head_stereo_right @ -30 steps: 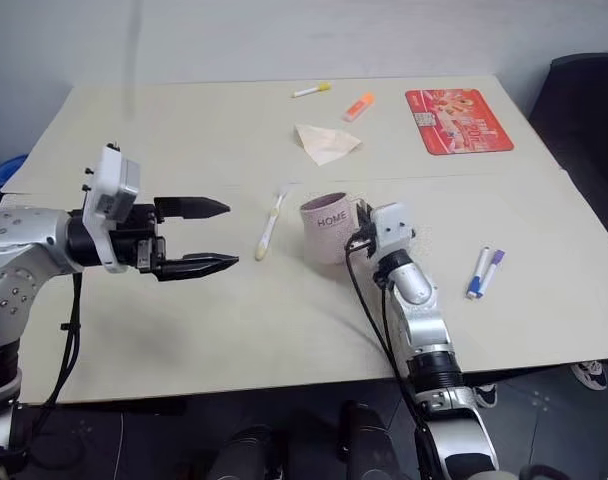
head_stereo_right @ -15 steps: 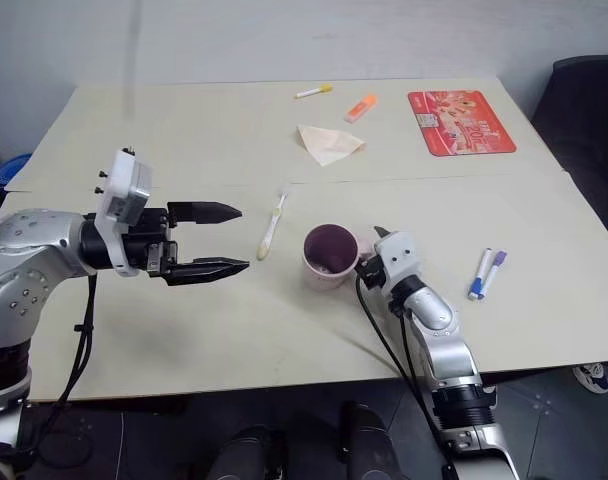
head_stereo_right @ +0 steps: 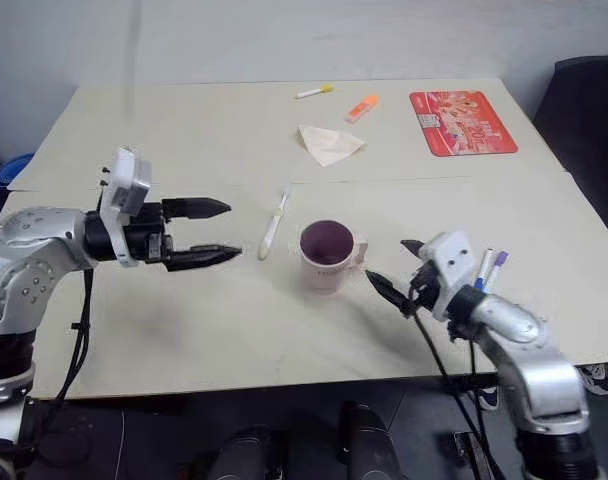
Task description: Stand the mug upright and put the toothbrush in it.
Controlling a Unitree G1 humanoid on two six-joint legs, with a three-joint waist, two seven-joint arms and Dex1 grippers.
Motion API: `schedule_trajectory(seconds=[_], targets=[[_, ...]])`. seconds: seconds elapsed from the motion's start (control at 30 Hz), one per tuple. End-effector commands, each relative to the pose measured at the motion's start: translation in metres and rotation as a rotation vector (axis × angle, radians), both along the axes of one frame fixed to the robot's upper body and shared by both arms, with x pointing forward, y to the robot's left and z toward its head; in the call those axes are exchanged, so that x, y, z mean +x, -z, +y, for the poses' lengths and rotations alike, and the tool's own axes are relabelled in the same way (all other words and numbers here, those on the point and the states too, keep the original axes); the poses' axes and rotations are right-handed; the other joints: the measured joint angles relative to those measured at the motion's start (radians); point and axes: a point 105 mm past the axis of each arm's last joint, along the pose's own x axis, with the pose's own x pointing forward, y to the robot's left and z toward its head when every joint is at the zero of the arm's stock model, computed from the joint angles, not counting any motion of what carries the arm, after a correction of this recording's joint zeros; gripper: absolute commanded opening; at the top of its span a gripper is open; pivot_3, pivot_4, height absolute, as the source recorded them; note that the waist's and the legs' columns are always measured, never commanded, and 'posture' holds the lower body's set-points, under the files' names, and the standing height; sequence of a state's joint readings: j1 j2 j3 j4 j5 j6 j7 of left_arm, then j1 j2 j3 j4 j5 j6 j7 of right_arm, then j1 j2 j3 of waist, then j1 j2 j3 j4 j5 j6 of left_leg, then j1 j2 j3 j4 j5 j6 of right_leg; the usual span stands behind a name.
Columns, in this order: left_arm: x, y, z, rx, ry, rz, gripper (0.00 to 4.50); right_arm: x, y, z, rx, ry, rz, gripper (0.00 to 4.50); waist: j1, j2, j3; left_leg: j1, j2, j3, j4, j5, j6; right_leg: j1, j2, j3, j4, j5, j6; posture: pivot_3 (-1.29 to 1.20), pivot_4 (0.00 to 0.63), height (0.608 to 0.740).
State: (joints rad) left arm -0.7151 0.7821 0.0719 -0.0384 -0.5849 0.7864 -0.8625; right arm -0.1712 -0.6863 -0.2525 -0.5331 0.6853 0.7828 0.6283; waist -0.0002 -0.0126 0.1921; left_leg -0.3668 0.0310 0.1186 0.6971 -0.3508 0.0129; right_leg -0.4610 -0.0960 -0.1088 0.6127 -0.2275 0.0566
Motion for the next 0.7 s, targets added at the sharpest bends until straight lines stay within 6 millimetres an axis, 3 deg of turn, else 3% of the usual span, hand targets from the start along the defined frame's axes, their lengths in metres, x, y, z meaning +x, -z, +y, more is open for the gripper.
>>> schedule_trajectory(seconds=[0.03, 0.13, 0.27, 0.37, 0.5, 0.7], targets=[[0.044, 0.009, 0.006, 0.036, -0.219, 0.078, 4.5, -0.03, -0.047, 0.02, 0.074, -0.21, -0.011, 4.45, 0.009, 0.0, 0.0, 0.0, 0.0, 0.0, 0.0, 0.0, 0.0, 0.001, 0.0, 0.0, 0.0, 0.0, 0.0, 0.0, 0.15, 0.74], [0.08, 0.02, -0.004, 0.066, -0.379, 0.177, 4.5, -0.037, -0.078, 0.026, 0.108, -0.285, -0.041, 4.45, 0.025, -0.002, 0.0, 0.0, -0.001, 0.0, 0.001, -0.001, 0.002, 0.001, -0.001, -0.003, -0.001, 0.001, 0.001, 0.0, 0.15, 0.74], [0.109, 0.022, -0.029, 0.017, -0.457, 0.258, 4.5, -0.035, -0.097, 0.032, 0.144, -0.3, -0.08, 4.45, 0.03, -0.006, 0.0, -0.004, -0.002, 0.001, 0.002, -0.002, 0.004, 0.0, -0.001, -0.009, -0.004, 0.002, 0.003, 0.0, 0.15, 0.74], [0.115, 0.033, -0.055, 0.095, -0.427, 0.276, 4.5, -0.028, -0.09, 0.035, 0.13, -0.266, -0.085, 4.45, 0.028, -0.006, 0.0, -0.005, -0.003, 0.003, 0.001, -0.003, 0.005, 0.0, -0.001, -0.01, -0.007, 0.003, 0.005, 0.0, 0.15, 0.74], [0.118, 0.044, -0.073, 0.158, -0.419, 0.29, 4.5, -0.024, -0.074, 0.043, 0.089, -0.237, -0.08, 4.45, 0.024, -0.006, 0.0, -0.005, -0.003, 0.008, 0.001, -0.004, 0.005, 0.0, -0.001, -0.011, -0.008, 0.003, 0.005, 0.0, 0.15, 0.74], [0.117, 0.081, -0.097, 0.288, -0.419, 0.322, 4.5, -0.032, -0.077, 0.052, 0.111, -0.256, -0.126, 4.45, 0.024, -0.007, 0.001, -0.003, -0.002, 0.01, 0.002, -0.003, 0.004, 0.0, -0.001, -0.009, -0.006, 0.004, 0.005, 0.0, 0.15, 0.74]])
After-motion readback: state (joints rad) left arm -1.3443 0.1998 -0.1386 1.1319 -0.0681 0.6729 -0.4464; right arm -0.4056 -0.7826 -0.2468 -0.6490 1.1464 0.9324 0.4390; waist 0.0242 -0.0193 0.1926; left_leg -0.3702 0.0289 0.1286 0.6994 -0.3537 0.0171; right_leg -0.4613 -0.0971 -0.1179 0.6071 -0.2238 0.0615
